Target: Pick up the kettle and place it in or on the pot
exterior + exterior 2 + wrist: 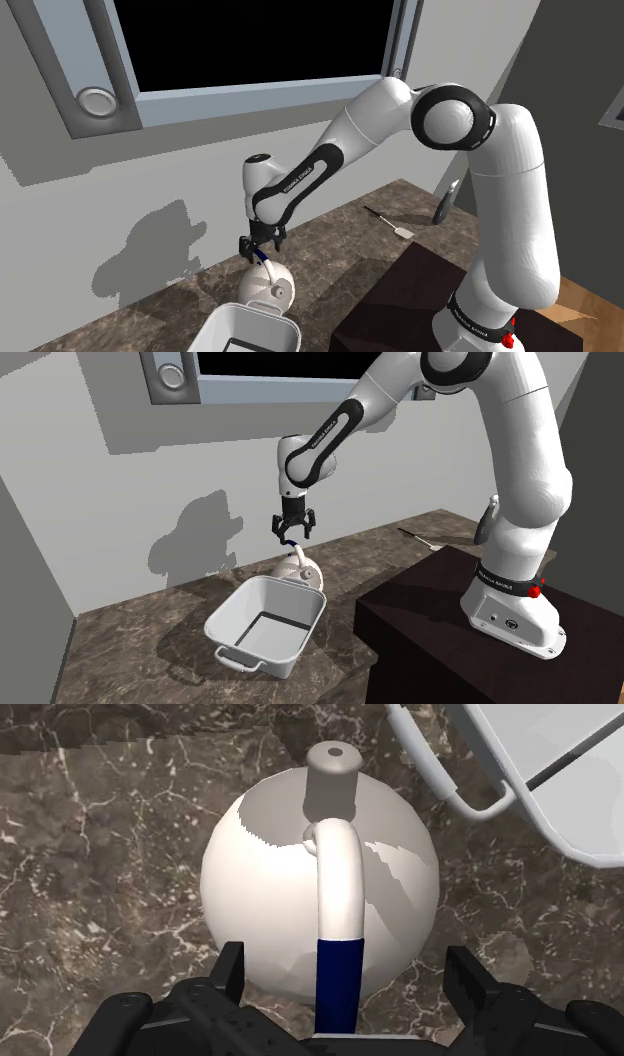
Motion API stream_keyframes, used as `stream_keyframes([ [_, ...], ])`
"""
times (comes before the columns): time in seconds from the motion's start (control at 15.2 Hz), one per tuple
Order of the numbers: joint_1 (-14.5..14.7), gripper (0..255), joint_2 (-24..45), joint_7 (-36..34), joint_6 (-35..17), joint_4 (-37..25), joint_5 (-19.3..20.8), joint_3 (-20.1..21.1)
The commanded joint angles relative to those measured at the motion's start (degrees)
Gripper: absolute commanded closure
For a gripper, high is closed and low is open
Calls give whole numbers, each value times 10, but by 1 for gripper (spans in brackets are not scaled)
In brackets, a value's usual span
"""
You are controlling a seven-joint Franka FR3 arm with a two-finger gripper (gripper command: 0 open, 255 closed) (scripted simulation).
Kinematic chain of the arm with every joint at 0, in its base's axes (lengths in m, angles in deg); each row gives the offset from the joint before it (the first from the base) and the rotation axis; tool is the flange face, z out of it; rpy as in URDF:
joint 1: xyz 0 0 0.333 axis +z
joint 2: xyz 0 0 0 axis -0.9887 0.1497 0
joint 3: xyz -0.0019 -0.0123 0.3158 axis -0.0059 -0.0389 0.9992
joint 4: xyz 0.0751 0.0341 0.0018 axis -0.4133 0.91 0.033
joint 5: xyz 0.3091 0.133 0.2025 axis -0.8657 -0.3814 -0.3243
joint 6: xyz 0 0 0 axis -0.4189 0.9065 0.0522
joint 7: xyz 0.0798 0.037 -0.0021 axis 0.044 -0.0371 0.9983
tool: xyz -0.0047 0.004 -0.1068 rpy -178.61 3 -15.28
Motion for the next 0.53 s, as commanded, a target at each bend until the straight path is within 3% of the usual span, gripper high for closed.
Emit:
stream_keyframes([
  [0.0, 2, 0, 10, -2, -13, 2, 3, -2],
  [0.46, 3, 0, 19, -3, -22, 3, 5, -4],
])
